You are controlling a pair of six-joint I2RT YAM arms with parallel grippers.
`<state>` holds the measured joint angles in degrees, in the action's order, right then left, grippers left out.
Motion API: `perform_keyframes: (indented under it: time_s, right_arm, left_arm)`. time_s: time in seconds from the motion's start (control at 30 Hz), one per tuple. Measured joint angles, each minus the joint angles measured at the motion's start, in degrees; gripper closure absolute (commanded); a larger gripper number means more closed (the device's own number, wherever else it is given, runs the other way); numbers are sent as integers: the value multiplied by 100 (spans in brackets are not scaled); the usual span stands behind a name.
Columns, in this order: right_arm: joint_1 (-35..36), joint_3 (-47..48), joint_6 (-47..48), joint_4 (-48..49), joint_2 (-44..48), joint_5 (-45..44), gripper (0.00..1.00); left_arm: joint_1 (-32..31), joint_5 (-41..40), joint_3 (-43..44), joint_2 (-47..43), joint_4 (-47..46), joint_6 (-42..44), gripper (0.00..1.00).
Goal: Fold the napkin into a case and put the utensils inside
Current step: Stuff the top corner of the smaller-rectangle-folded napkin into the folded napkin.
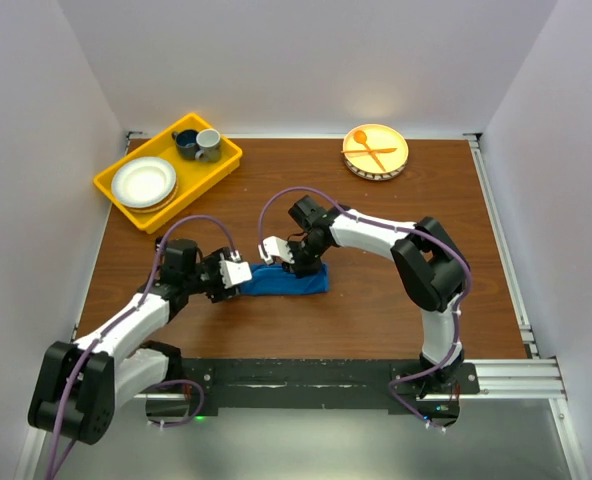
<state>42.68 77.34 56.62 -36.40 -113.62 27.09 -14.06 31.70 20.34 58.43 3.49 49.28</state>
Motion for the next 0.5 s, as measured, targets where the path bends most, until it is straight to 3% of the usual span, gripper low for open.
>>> perform_keyframes:
  time_s: [0.5]
  right_arm:
    - [-37, 63, -2, -76, -46, 98, 80]
  left_arm:
    - [-170, -212, 0, 39, -297, 103, 33]
